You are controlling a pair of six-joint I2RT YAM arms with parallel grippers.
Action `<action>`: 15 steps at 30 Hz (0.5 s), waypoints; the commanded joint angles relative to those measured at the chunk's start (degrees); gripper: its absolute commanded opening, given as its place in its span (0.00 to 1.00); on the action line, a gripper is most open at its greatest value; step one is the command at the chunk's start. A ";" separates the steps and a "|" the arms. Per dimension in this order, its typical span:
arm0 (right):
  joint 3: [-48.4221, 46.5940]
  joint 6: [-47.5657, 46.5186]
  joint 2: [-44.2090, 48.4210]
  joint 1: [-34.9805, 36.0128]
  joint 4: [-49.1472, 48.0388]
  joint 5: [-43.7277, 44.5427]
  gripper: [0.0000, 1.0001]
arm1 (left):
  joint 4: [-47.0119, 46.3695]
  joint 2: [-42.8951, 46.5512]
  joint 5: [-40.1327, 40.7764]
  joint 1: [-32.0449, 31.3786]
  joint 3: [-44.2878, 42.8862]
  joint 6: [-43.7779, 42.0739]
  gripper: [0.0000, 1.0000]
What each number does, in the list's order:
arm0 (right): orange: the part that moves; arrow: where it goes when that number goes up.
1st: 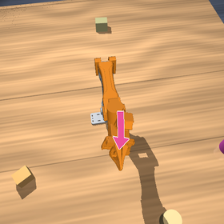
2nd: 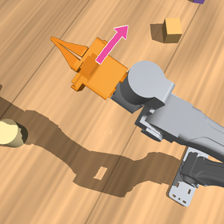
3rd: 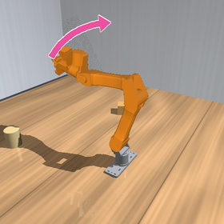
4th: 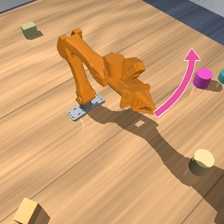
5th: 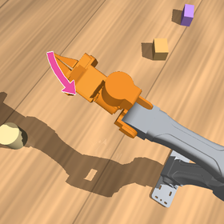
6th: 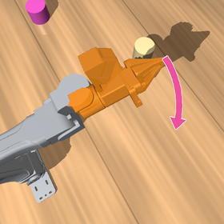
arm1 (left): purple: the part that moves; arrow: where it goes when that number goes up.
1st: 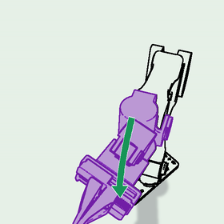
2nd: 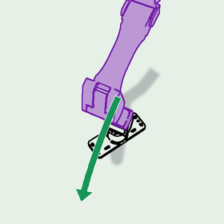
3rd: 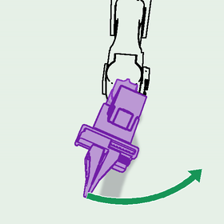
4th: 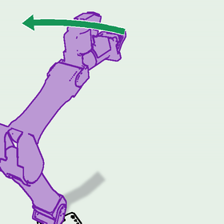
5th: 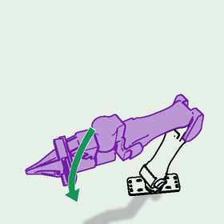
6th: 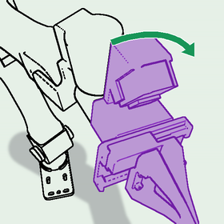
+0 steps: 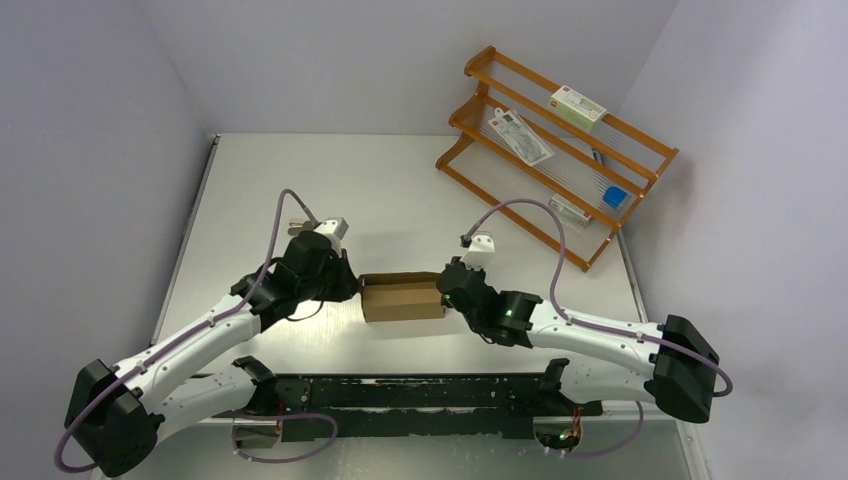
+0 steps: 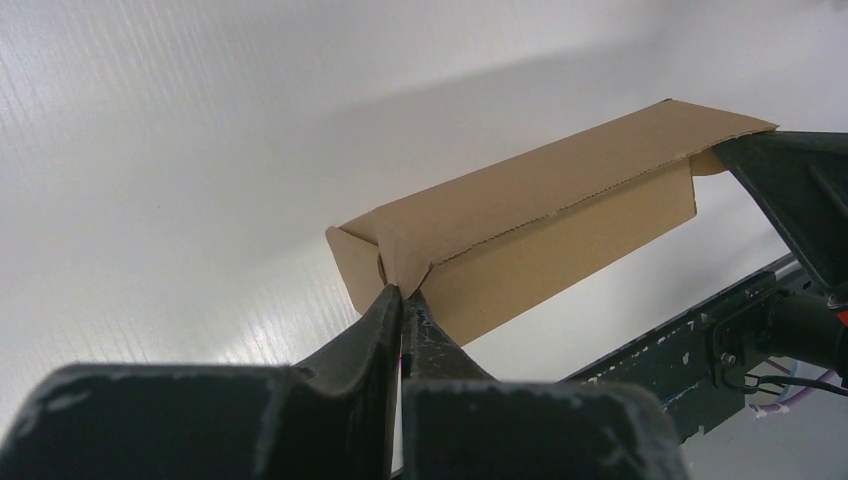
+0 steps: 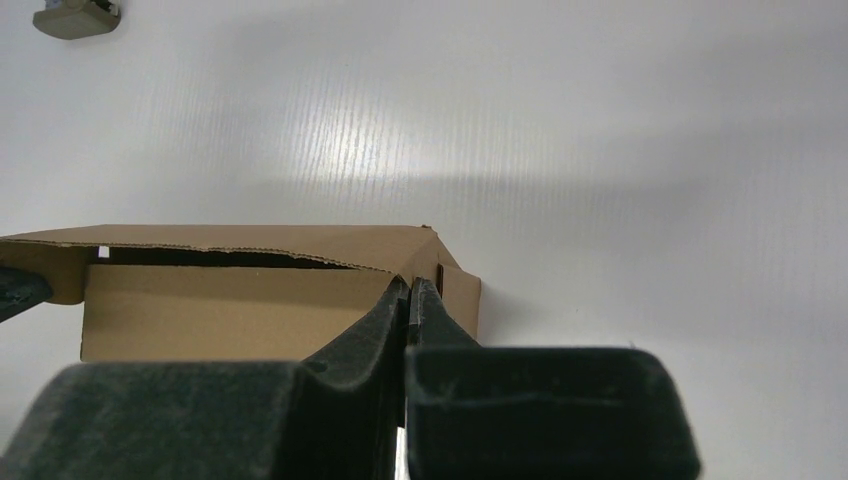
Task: Fold the paper box
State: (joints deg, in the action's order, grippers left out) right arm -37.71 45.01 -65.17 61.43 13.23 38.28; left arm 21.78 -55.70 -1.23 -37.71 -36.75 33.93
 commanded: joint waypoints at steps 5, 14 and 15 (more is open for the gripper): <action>2.95 -0.11 -0.24 0.14 -0.84 -0.49 0.00 | 0.41 0.75 -2.65 -0.17 1.24 2.35 0.05; 5.74 -0.09 -0.16 0.14 -6.21 -1.48 0.00 | -2.56 2.08 -3.12 -1.77 5.45 5.53 0.05; 6.11 -0.41 0.05 0.20 -6.76 -1.58 0.00 | -2.72 2.50 -2.63 -1.91 6.20 5.75 0.05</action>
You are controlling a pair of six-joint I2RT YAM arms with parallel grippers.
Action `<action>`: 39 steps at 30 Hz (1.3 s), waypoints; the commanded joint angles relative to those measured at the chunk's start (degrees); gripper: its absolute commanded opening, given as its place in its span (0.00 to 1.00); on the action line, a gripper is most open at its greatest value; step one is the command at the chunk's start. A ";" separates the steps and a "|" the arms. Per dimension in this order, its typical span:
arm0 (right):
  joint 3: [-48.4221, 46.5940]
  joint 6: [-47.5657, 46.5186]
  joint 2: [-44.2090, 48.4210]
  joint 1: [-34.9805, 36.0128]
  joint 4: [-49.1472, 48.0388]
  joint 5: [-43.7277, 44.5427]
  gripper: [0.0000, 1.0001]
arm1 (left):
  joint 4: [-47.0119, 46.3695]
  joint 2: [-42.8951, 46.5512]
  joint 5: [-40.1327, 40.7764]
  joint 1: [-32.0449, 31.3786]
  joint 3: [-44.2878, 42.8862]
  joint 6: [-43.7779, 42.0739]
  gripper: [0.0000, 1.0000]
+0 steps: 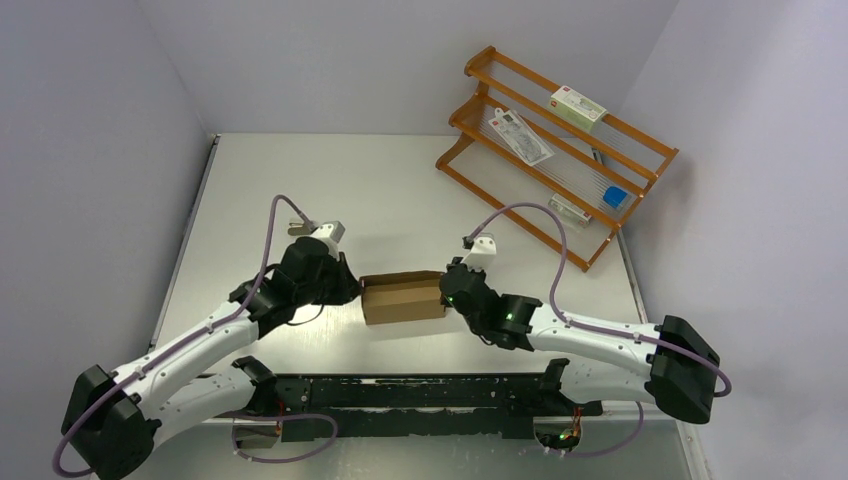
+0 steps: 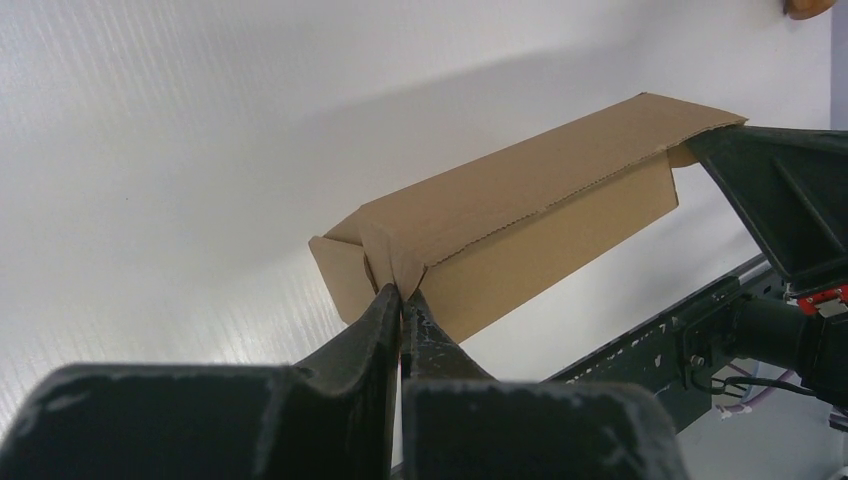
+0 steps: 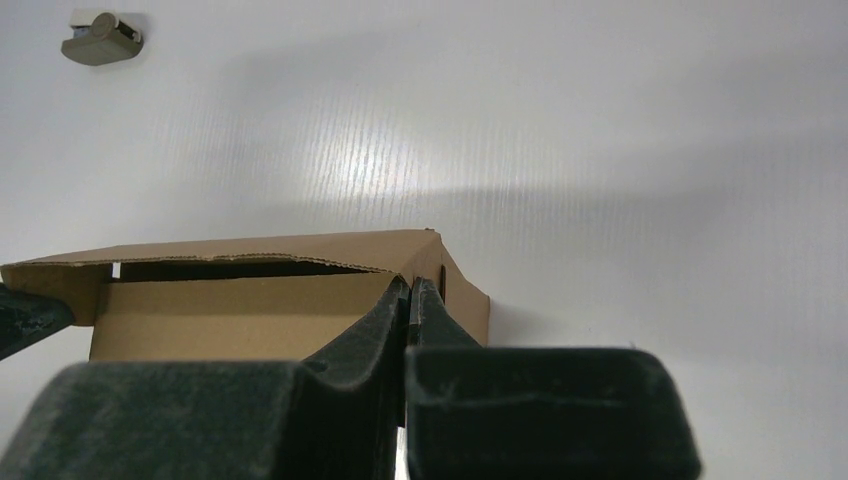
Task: Fold the paper box
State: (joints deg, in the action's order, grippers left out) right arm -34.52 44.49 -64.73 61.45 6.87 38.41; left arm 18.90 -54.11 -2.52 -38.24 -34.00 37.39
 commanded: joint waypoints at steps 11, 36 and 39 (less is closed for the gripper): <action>8.71 -2.72 4.45 0.75 -5.45 -0.92 0.01 | -0.83 5.64 2.26 -2.54 7.71 3.03 0.06; 5.81 -5.18 15.51 0.73 1.18 -3.14 0.49 | 4.77 20.76 4.91 -2.52 6.35 10.23 0.65; 4.30 -5.95 16.54 0.70 2.70 -2.75 0.51 | 2.79 20.29 3.87 -2.54 7.67 11.00 0.67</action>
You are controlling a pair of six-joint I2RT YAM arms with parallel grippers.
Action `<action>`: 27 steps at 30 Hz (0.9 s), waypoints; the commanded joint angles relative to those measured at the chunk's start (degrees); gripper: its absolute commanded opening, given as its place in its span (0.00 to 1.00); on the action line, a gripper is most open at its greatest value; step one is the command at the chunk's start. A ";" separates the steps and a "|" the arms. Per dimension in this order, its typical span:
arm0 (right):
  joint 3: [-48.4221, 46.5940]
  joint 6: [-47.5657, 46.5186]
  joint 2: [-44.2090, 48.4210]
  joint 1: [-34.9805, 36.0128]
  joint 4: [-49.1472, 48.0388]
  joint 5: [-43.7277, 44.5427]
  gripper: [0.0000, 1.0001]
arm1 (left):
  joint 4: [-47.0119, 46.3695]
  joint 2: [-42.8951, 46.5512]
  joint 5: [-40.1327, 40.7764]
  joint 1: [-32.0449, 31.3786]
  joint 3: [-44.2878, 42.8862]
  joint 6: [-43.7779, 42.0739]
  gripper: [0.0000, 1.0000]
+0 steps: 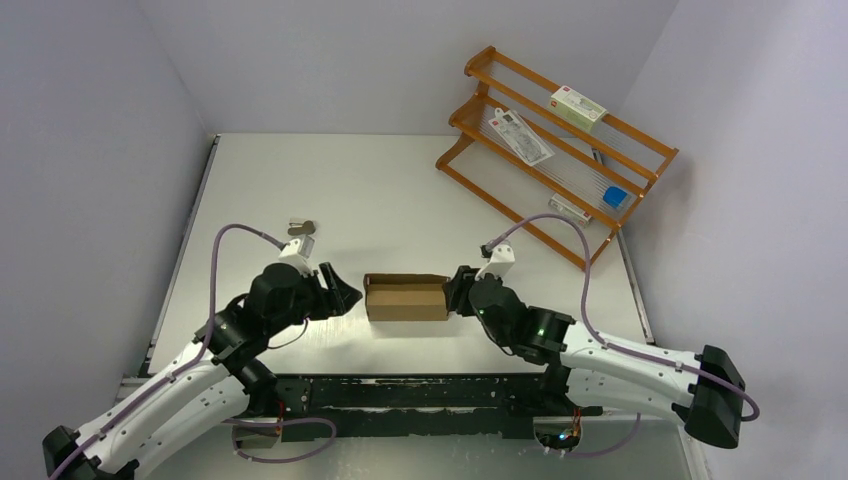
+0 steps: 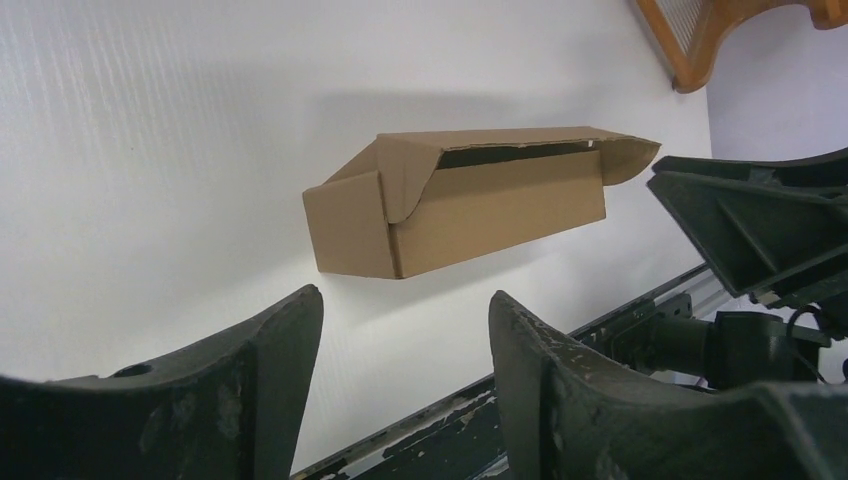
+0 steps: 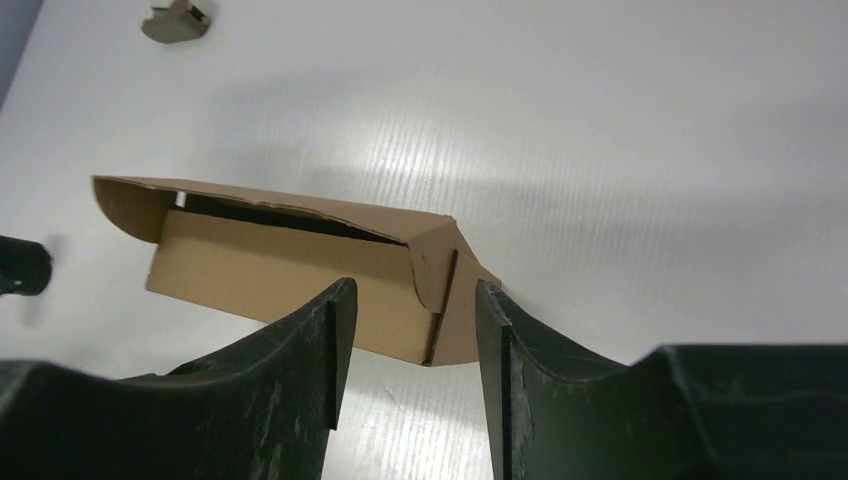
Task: Fold the paper box
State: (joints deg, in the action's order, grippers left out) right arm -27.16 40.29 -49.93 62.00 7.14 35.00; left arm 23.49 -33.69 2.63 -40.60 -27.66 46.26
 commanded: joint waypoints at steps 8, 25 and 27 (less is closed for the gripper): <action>-9.51 -1.64 -0.19 -0.13 6.20 4.86 0.52 | -1.26 -6.52 3.63 -0.09 -6.19 -1.24 0.75; -8.64 5.83 -10.06 -2.16 5.31 5.04 0.34 | -10.48 -20.26 5.95 -0.01 -8.67 -1.35 0.62; -6.89 6.22 -9.59 -2.17 4.21 3.70 0.31 | -11.88 -20.36 4.39 -0.01 -7.13 -0.99 0.56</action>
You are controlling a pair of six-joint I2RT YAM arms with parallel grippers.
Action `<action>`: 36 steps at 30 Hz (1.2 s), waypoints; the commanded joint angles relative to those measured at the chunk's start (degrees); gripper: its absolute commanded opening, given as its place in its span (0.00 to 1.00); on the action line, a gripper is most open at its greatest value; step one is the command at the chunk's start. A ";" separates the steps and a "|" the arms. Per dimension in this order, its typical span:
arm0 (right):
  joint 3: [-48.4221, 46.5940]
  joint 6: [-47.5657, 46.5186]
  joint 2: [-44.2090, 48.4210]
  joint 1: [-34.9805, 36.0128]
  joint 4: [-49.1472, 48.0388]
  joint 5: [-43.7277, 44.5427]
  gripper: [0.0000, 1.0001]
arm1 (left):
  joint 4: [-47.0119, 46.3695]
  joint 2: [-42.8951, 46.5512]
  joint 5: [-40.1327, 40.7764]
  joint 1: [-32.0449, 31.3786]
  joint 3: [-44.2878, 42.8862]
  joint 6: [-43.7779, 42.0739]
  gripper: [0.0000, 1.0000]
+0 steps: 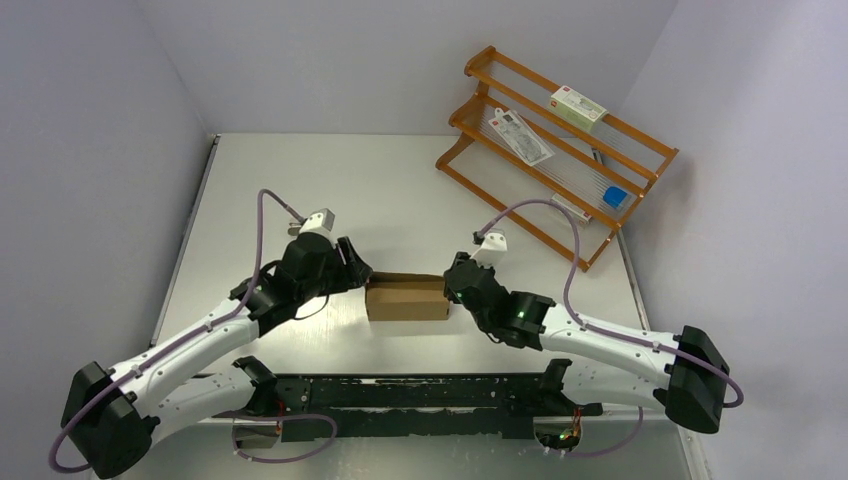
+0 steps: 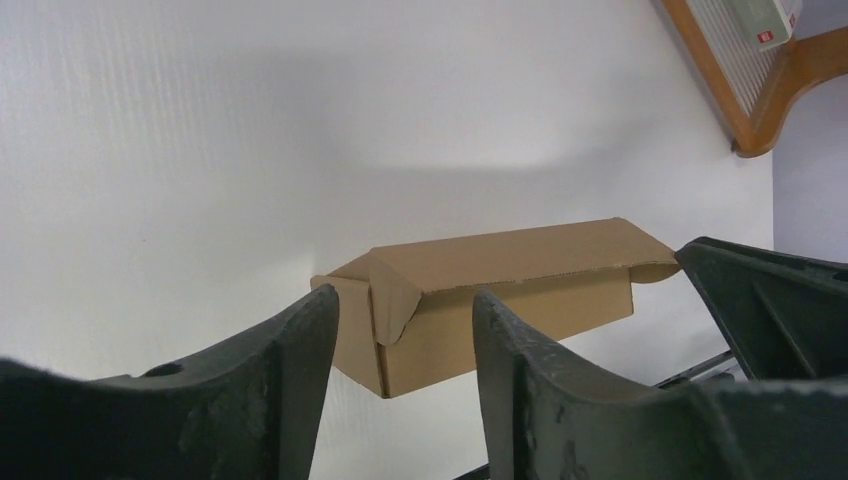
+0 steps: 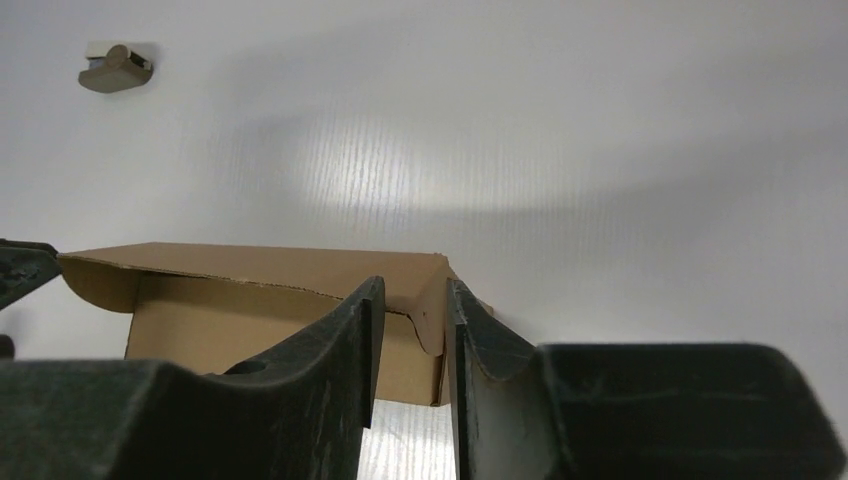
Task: Fold the paper box
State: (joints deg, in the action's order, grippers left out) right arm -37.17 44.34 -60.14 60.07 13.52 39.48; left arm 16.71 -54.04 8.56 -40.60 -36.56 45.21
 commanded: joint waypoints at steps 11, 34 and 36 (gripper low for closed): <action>9.30 2.42 2.83 -0.24 -4.67 -5.55 0.22 | -6.75 3.37 -5.83 0.00 8.90 1.93 0.40; -2.49 -13.84 -1.00 -0.28 -10.89 -14.22 0.42 | 0.30 20.52 -7.40 -0.01 16.16 9.10 0.65; -5.05 -14.42 -4.63 -0.24 -11.99 -15.99 0.43 | -1.33 21.67 -8.02 -0.05 17.57 10.49 0.65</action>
State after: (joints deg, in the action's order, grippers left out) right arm -37.89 33.85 -60.12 60.05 5.04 27.62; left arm 17.78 -34.33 3.22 -40.60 -21.34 51.64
